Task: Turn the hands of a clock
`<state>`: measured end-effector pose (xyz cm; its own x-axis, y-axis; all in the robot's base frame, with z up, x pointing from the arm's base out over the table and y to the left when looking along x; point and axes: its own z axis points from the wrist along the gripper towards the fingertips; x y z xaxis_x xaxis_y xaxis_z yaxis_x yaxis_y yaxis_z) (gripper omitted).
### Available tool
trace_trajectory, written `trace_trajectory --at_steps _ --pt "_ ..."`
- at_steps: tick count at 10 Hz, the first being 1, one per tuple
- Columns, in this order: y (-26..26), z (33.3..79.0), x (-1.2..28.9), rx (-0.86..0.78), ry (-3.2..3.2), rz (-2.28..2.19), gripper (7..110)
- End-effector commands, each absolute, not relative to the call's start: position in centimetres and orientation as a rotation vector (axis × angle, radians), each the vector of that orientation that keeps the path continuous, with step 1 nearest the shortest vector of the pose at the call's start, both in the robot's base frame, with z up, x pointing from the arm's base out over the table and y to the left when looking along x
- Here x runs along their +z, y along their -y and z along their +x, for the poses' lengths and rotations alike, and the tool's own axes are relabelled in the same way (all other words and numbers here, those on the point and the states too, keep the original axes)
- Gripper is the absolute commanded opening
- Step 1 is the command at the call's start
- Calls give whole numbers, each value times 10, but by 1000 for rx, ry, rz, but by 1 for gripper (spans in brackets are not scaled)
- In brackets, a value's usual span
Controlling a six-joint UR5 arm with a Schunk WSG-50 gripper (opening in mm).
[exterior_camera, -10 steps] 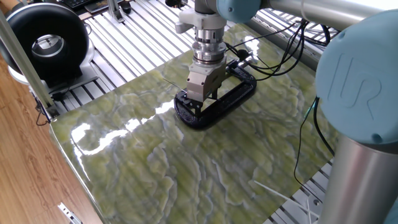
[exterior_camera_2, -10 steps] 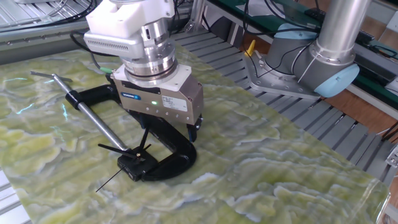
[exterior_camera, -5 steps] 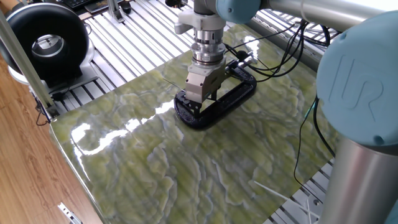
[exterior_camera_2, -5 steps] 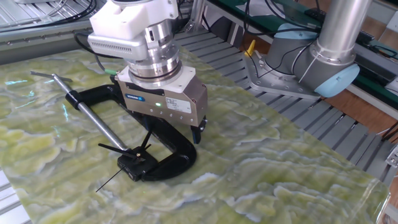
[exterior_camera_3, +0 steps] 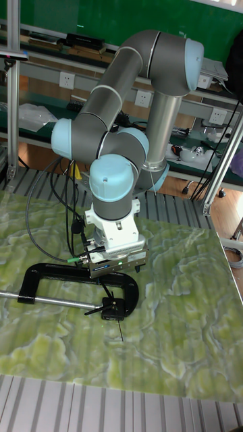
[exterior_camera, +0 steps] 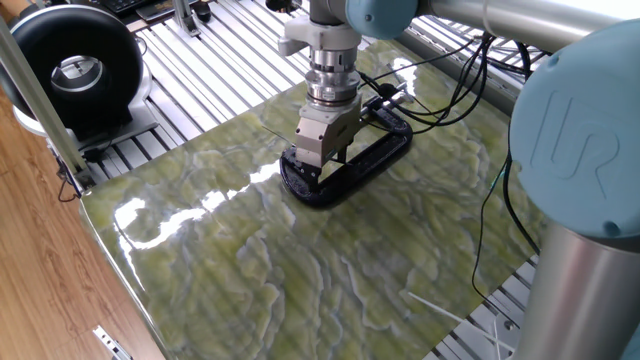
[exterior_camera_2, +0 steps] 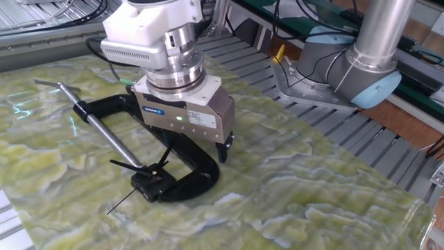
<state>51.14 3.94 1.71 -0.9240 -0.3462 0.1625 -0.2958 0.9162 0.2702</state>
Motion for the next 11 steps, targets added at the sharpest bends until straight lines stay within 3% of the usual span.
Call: trace_trajectory --at_steps 1,11 --pt "-46 512 20 -382 2876 470 22" --pt "-56 510 22 -360 2871 428 22"
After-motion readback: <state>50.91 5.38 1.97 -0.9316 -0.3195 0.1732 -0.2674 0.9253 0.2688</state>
